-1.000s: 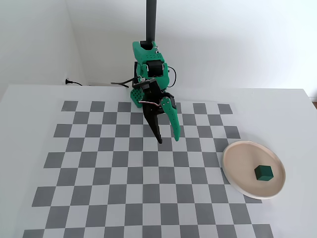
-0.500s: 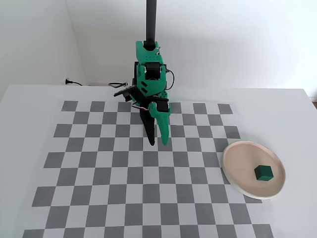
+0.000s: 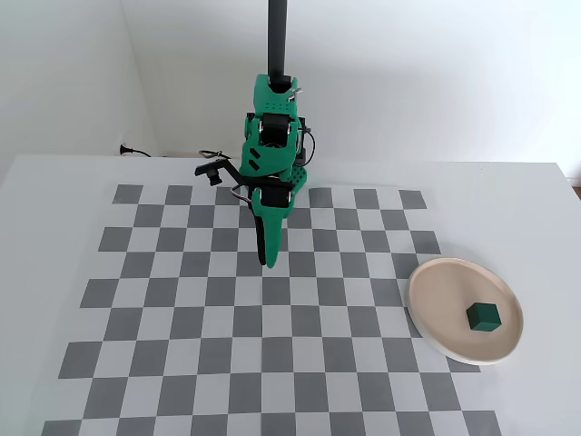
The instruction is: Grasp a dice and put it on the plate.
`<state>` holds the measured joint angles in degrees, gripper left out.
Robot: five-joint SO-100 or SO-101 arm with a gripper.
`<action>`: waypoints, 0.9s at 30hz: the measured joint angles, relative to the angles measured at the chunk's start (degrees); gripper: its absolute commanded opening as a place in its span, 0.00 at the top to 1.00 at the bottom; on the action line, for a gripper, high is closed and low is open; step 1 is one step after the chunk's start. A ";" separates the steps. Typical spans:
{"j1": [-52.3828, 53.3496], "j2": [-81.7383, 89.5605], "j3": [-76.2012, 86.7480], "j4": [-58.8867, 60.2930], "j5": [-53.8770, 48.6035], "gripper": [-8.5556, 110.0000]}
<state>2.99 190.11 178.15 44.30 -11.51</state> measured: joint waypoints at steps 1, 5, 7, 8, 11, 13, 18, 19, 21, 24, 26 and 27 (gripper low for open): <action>0.09 0.00 0.00 0.44 0.62 0.88; -0.18 0.00 0.00 4.04 3.52 0.96; 0.09 0.00 0.00 5.89 5.19 0.96; 0.09 0.00 0.00 6.59 6.15 0.96; 0.09 0.00 0.00 8.53 9.32 0.96; -0.35 0.00 0.00 9.32 10.55 0.96; -0.62 0.00 0.00 9.67 11.78 0.96; -0.62 0.00 0.00 9.67 12.13 0.96; -0.62 0.00 0.00 9.93 12.92 0.96; -0.70 0.00 0.00 9.93 14.06 0.96; -1.23 0.00 0.00 9.93 14.15 0.96; -1.32 0.00 0.00 9.93 14.15 0.96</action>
